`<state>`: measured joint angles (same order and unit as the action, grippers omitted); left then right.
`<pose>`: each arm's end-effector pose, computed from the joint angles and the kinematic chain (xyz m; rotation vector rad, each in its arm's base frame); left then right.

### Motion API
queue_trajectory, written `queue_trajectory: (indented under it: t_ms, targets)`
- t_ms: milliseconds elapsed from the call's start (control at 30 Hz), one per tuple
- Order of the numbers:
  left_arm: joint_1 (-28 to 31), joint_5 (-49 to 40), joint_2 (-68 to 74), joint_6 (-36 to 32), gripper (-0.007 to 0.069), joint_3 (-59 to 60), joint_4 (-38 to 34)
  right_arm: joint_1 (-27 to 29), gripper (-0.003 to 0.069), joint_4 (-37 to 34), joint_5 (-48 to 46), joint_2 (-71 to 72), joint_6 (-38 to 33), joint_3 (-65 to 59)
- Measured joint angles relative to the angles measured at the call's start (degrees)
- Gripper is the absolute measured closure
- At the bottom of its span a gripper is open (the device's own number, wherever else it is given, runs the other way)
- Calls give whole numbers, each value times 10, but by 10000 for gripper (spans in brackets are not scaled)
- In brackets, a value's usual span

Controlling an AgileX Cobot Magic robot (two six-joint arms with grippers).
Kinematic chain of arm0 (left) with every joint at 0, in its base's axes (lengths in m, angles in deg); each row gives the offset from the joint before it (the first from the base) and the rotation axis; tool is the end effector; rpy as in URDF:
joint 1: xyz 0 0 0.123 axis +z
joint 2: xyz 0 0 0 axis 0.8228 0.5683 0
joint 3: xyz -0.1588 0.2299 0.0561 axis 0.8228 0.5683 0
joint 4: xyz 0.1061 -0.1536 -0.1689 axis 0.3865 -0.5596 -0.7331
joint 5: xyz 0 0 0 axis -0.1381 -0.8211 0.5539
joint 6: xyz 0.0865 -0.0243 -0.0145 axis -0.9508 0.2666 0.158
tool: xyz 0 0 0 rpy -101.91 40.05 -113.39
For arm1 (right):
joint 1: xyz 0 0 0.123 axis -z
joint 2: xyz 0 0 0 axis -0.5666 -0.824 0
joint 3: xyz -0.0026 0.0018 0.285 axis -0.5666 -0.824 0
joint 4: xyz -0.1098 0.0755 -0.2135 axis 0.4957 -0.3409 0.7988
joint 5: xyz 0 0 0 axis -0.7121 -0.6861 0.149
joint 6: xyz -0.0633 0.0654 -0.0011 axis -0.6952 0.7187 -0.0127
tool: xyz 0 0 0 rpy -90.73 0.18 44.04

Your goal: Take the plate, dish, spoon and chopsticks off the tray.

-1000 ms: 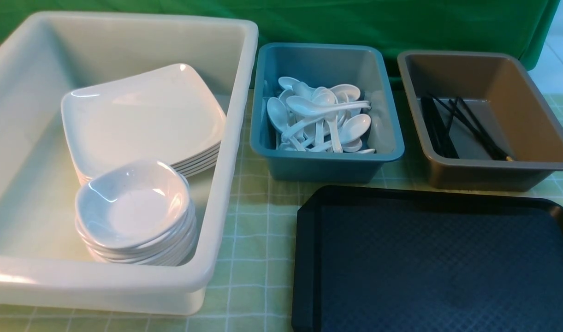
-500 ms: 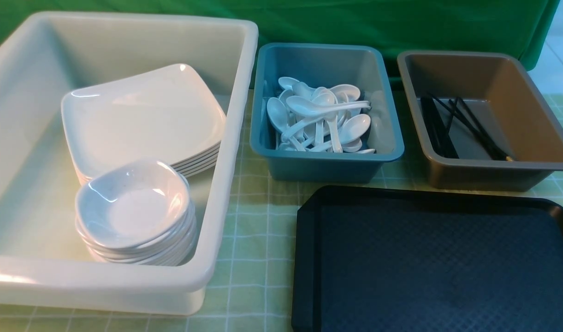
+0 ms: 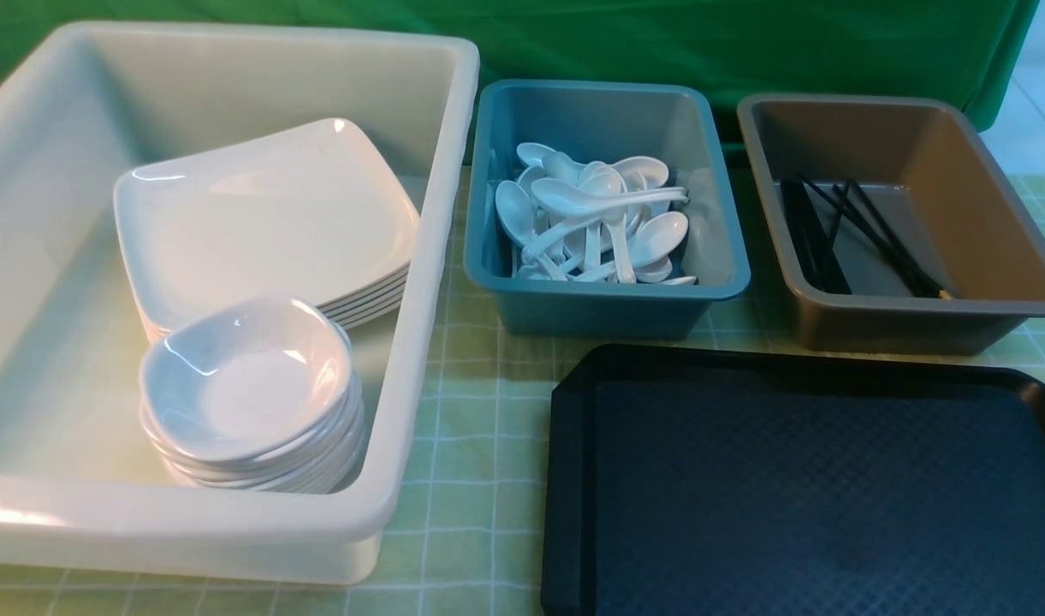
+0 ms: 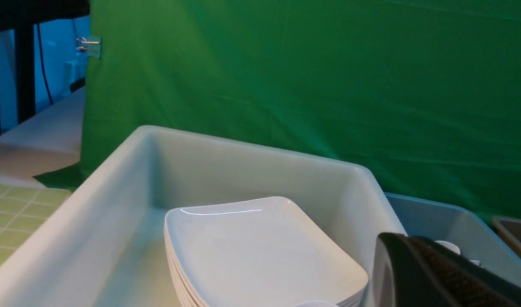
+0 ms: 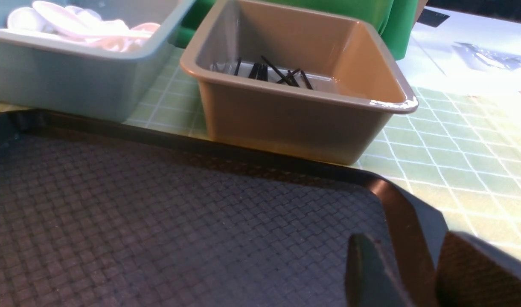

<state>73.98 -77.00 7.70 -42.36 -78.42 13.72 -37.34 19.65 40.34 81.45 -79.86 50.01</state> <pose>0.0451 -0.0126 0.3411 -0.1524 1.5120 -0.1106 0.0560 0.0009 0.1906 -0.0784 1.7136 -0.0252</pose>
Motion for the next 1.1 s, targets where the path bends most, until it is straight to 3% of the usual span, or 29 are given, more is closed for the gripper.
queue_trajectory:
  t_ms: [300, 500, 600, 733, 800, 933, 1100]
  targets:
    - [0, 20, 0, -1, 634, 20, 15, 0, 419, 0, 0, 0, 0, 0]
    - [-32, 65, -41, 7, 634, 121, 54, 0, 418, 0, 0, 0, -1, 0]
    - [-60, 110, -66, 79, 634, 180, 122, 0, 418, 0, 0, 0, -1, 0]
    - [-114, 157, -92, 216, 634, 254, 273, 0, 418, 0, 0, 0, -1, 0]
    - [-147, 177, -102, 247, 634, 284, 324, 0, 418, 0, 0, 0, -1, 0]
    - [-195, 179, -111, 262, 634, 301, 365, 0, 418, 0, 0, 0, -1, 0]
    - [-195, 147, -112, 268, 634, 302, 377, 0, 418, 0, 0, 0, -1, 0]
